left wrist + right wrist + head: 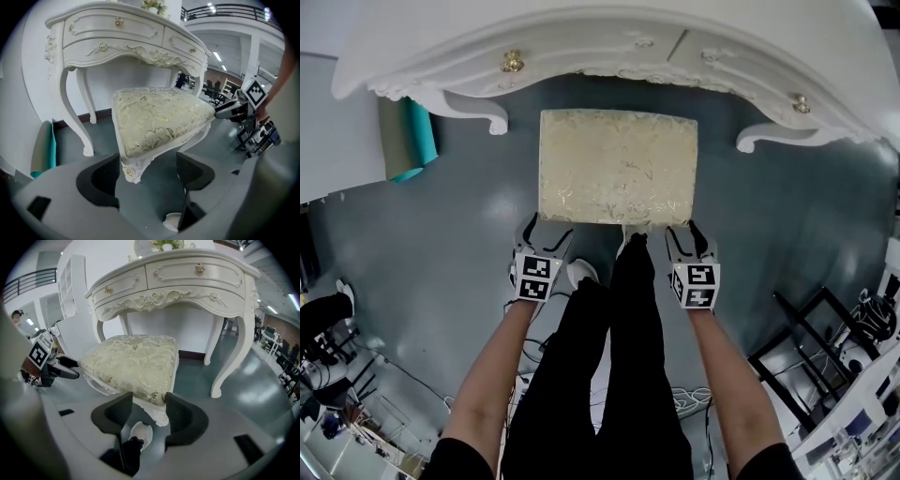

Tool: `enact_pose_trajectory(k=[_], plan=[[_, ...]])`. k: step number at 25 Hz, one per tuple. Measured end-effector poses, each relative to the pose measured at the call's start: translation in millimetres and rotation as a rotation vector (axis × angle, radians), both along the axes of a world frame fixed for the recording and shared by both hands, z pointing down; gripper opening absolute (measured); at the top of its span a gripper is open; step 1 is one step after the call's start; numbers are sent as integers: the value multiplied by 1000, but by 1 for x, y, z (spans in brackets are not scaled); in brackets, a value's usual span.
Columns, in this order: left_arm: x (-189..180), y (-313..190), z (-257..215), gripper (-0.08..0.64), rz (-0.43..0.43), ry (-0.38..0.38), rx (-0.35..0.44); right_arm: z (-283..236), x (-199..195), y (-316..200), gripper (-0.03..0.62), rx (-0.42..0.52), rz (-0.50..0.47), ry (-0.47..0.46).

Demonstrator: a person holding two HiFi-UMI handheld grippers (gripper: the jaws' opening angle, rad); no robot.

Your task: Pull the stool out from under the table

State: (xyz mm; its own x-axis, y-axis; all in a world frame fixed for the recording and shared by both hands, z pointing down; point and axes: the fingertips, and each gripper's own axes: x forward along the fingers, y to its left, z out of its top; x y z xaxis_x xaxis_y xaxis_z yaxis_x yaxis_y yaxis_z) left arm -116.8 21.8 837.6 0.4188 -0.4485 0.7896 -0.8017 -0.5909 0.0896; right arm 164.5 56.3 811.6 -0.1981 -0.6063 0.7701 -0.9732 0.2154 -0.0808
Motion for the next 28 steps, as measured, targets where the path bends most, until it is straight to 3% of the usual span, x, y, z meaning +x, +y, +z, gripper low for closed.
enact_pose_trajectory(k=[6, 9, 12, 17, 21, 24, 28], plan=[[5, 17, -50, 380, 40, 31, 58, -60, -31, -14, 221, 104, -42, -76], [20, 27, -92, 380, 15, 96, 81, -112, -42, -19, 221, 169, -33, -124], [33, 38, -146, 380, -10, 156, 98, -169, -52, -16, 221, 220, -22, -170], [61, 50, -256, 379, 98, 185, 223, -251, -66, 2, 221, 280, 13, -220], [81, 52, -351, 377, 130, 250, 313, -325, -78, 18, 219, 332, -14, -232], [89, 51, -401, 377, 122, 293, 353, -377, -87, 25, 219, 381, -31, -238], [85, 47, -456, 374, 49, 340, 354, -442, -92, 21, 216, 419, -5, -266]])
